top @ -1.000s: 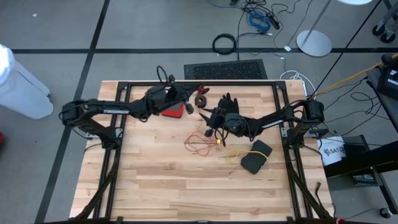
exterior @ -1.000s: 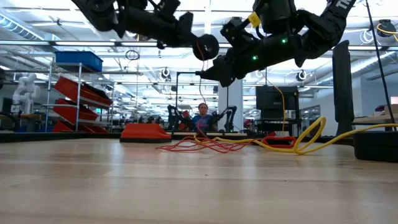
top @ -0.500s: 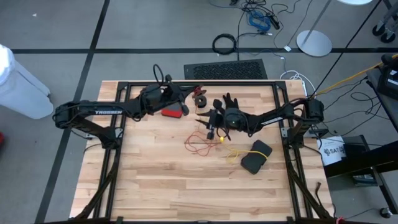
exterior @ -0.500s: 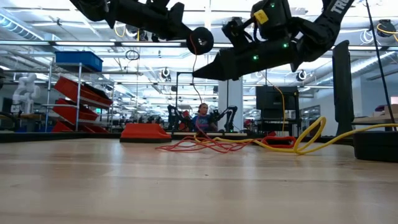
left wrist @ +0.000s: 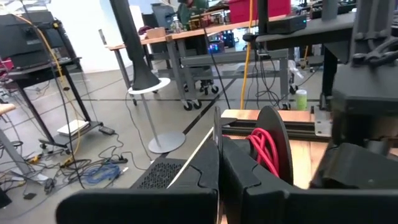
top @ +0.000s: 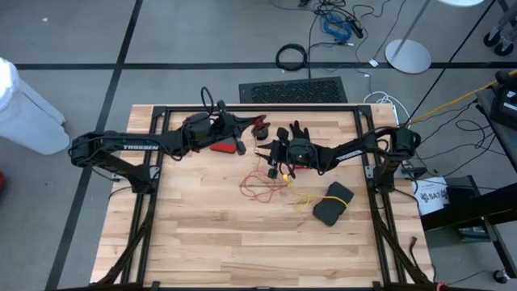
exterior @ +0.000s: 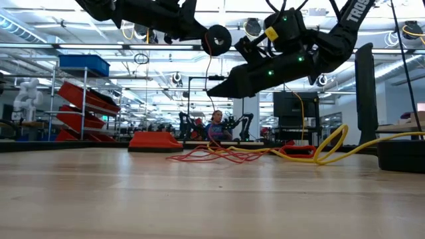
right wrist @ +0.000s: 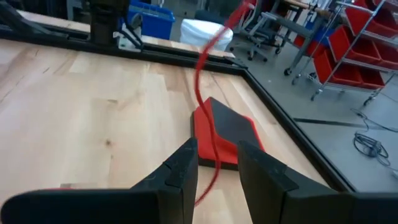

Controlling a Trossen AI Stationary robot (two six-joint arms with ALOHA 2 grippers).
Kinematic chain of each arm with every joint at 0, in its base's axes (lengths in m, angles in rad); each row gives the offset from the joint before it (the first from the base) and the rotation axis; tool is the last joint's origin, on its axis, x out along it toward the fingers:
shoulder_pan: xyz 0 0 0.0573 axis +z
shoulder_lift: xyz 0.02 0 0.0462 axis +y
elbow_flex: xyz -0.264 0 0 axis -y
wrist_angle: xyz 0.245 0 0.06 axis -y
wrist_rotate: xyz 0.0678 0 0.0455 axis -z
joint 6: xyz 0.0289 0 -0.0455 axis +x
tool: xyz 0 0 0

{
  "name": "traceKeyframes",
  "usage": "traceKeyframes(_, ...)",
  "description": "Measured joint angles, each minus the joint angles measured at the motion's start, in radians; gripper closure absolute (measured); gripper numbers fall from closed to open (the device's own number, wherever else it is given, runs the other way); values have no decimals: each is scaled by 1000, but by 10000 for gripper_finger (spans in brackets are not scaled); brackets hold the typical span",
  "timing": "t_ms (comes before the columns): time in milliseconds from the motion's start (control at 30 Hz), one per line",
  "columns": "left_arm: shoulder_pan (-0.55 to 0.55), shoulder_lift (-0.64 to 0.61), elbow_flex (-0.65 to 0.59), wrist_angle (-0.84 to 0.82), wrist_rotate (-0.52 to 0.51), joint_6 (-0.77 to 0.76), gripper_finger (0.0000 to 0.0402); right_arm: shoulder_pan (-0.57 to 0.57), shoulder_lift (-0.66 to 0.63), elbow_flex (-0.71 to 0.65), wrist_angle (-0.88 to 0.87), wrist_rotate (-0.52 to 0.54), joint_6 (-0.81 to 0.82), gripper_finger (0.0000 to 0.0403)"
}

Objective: Coil cords
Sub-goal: Coil the red wire onto spool

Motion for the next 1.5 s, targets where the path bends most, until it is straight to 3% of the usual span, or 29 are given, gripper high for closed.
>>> traceKeyframes(733, -44, 0, 0, 53, 28, -20, 401, 0, 3, 0, 15, -1, -1, 305)
traceKeyframes(900, -44, 0, 0, 52, 35, -20, 401, 0, 3, 0, 15, -10, -1, 330)
traceKeyframes(1133, -45, 0, 0, 24, 56, -16, 401, 0, 3, 0, 12, -22, -3, 397)
traceKeyframes(1500, -48, 0, 0, -60, 176, -21, 401, -67, 3, 0, -44, 12, 88, 402)
